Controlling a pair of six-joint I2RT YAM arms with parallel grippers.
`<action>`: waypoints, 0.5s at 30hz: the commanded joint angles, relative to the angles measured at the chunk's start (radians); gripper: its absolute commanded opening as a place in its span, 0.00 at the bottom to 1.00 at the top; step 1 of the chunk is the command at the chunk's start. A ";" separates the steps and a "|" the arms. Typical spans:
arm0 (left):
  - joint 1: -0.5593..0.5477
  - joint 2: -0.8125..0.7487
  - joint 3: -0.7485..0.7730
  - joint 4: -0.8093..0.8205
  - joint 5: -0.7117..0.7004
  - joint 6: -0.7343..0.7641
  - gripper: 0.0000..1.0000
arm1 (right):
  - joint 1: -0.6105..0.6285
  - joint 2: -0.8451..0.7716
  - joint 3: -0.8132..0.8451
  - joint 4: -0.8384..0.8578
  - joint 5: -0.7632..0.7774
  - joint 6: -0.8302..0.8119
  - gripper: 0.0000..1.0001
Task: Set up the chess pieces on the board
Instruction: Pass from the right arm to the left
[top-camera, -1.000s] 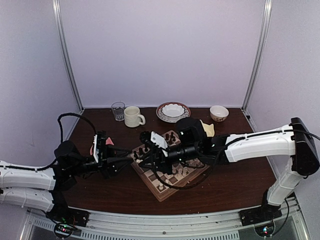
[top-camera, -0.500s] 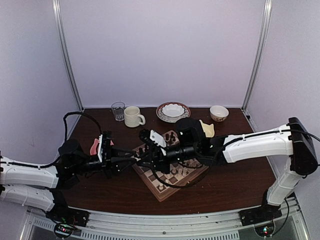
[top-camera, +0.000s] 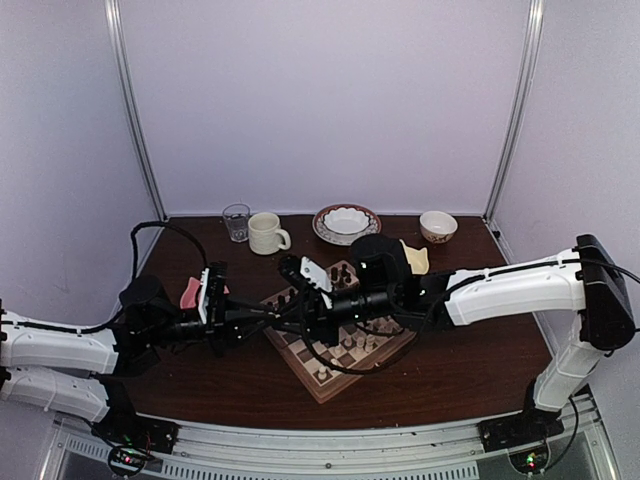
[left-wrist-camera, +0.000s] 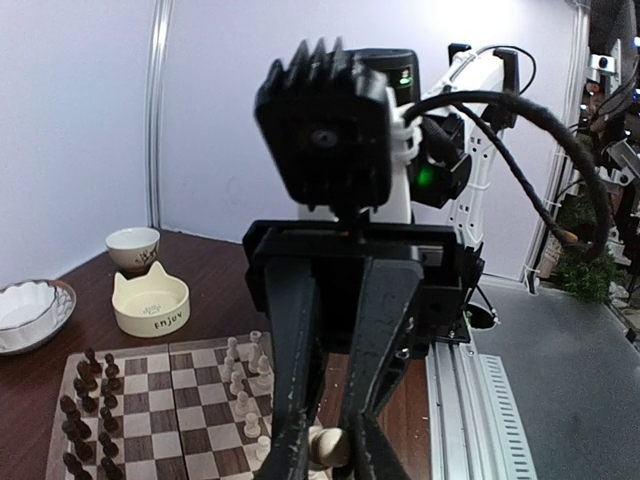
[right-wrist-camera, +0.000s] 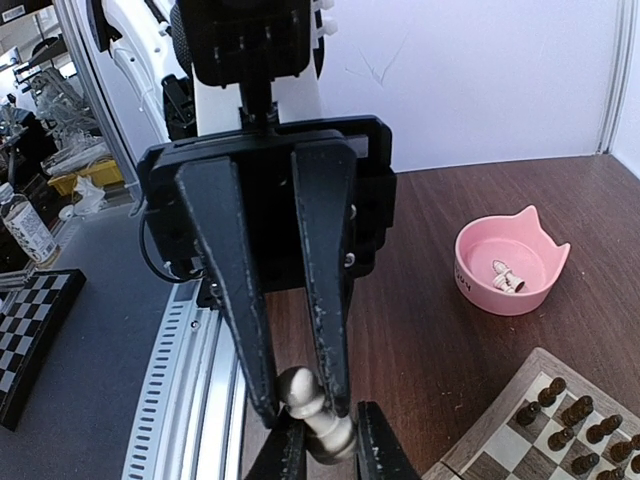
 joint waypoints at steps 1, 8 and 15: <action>-0.005 0.009 0.034 0.006 0.021 0.016 0.09 | -0.005 0.011 0.017 0.042 -0.023 0.022 0.00; -0.005 -0.005 0.040 -0.031 -0.010 0.020 0.00 | -0.005 0.003 0.009 0.034 -0.037 0.004 0.09; -0.005 -0.024 0.056 -0.117 -0.072 0.045 0.00 | -0.007 -0.033 -0.009 -0.033 -0.047 -0.127 0.45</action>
